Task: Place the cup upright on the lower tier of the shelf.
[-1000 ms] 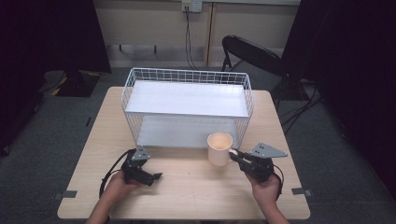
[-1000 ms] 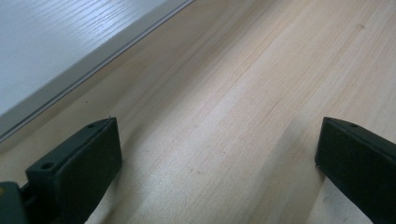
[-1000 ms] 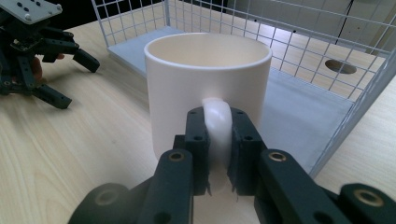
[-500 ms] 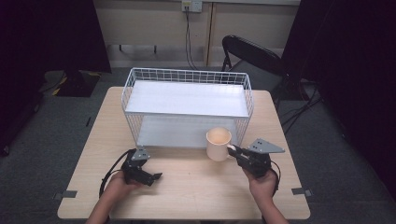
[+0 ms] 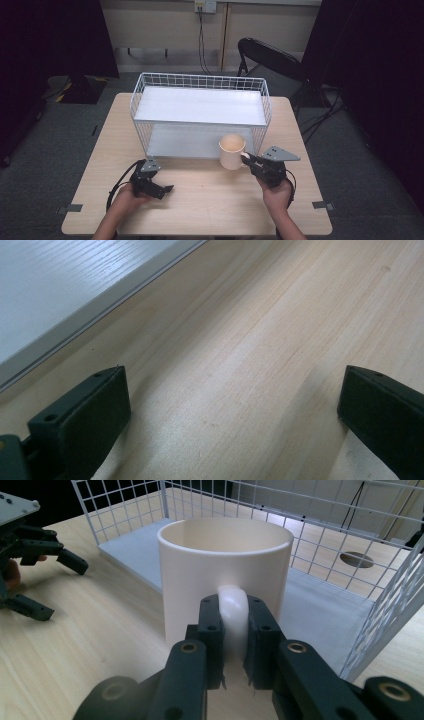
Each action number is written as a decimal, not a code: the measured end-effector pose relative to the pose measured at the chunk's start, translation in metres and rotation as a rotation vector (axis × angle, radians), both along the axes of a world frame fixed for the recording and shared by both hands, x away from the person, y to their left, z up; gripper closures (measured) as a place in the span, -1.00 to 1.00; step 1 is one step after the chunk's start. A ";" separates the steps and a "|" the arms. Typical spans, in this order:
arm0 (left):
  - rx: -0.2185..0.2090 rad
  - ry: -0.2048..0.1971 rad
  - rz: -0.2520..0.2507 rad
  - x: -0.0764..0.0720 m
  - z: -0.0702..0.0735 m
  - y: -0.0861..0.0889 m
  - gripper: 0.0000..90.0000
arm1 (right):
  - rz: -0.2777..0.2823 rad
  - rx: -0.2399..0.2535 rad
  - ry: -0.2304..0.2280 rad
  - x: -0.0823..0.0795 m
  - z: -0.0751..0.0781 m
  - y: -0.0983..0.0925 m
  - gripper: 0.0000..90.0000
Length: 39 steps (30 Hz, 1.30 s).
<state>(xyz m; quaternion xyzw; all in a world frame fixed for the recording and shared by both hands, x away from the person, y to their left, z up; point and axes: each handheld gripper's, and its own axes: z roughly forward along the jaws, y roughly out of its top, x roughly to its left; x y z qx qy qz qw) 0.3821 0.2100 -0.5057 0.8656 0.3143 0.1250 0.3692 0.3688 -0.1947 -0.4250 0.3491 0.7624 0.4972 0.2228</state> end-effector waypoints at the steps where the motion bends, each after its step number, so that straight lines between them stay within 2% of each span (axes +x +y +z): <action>1: 0.000 0.000 0.000 0.000 0.000 0.000 -1.00 | 0.000 0.000 0.000 0.000 0.000 0.000 0.78; 23: 0.000 0.000 0.000 0.000 0.000 0.000 -1.00 | -0.046 0.003 -0.014 0.015 -0.003 0.012 0.78; 39: 0.000 0.000 0.000 0.000 0.000 0.000 -1.00 | -0.074 0.011 -0.017 0.024 -0.010 0.023 0.78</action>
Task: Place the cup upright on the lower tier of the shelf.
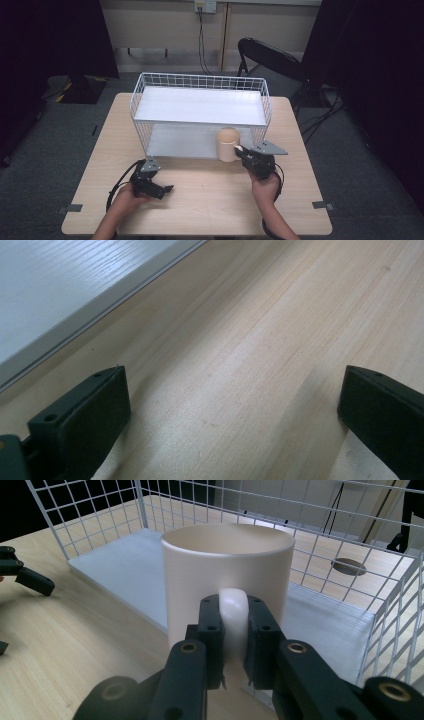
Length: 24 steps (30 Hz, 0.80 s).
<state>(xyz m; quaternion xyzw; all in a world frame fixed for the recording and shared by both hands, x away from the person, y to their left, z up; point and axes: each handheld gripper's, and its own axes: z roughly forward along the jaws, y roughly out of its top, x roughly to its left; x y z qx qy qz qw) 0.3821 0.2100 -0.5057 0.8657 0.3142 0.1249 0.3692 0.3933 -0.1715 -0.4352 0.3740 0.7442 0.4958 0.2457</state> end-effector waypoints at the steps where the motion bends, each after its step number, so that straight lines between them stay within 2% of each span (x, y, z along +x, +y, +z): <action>1: 0.000 0.000 0.000 0.000 0.000 0.000 -1.00 | -0.001 0.002 0.000 0.000 0.000 0.000 0.78; 24: 0.000 0.000 0.000 0.000 0.000 0.000 -1.00 | -0.012 -0.016 -0.007 0.011 0.000 0.010 0.78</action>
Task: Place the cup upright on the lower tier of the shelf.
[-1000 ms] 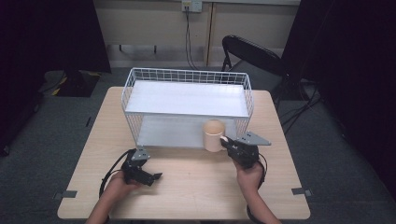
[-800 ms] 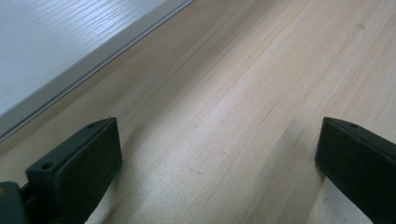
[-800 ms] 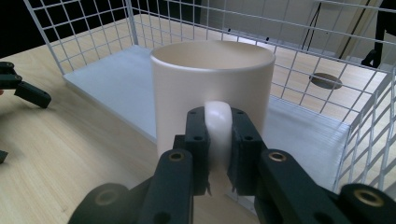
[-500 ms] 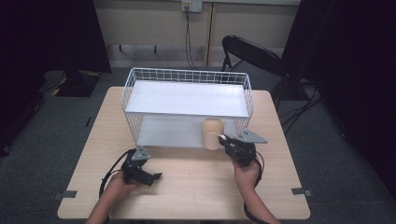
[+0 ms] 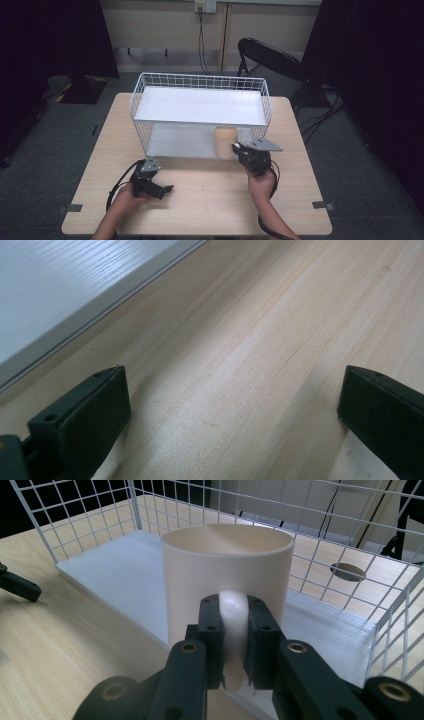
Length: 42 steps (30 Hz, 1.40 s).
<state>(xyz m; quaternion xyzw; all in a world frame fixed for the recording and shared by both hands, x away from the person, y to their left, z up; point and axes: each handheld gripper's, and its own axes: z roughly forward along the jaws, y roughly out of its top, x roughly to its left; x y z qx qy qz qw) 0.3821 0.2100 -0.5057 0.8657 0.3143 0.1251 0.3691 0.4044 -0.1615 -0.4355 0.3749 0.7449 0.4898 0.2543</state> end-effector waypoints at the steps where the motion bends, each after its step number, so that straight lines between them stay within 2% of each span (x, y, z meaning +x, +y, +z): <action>1: -0.001 0.000 0.000 0.000 0.000 0.000 -1.00 | 0.000 0.001 0.000 0.001 0.000 0.001 0.78; 42: 0.000 0.000 0.000 0.000 0.000 0.000 -1.00 | -0.023 -0.014 0.007 0.014 -0.010 0.016 0.78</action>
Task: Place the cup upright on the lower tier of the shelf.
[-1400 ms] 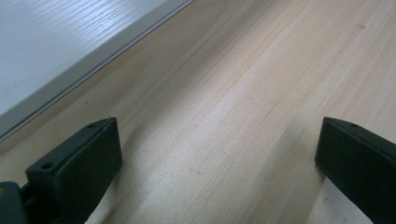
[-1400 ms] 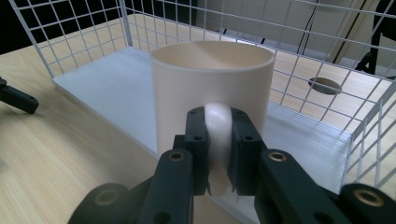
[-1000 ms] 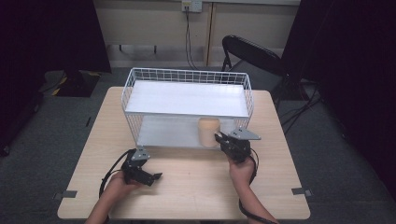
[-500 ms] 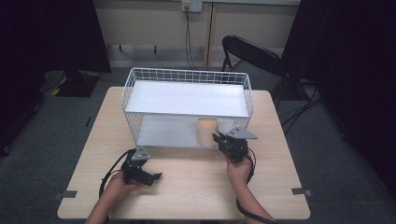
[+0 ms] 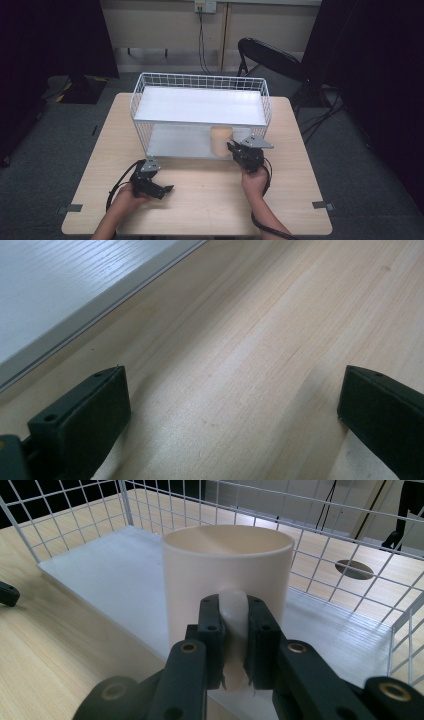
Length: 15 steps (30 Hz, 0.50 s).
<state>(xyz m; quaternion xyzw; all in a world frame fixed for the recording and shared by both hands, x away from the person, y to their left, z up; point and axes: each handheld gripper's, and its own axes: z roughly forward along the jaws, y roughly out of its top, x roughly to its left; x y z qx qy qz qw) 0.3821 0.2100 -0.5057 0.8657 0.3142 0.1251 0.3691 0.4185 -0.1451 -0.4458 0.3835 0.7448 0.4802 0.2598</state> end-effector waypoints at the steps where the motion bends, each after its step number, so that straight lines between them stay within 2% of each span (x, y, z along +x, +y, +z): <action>1: 0.000 0.000 0.000 0.000 0.000 0.000 -1.00 | -0.001 -0.006 0.000 0.000 0.000 0.001 0.78; 6: 0.000 0.001 0.000 0.000 0.000 0.000 -1.00 | 0.002 -0.012 0.004 -0.001 -0.003 0.002 0.78; 15: 0.000 0.000 0.000 0.000 0.000 0.000 -1.00 | 0.010 -0.016 0.043 0.001 -0.007 0.000 0.77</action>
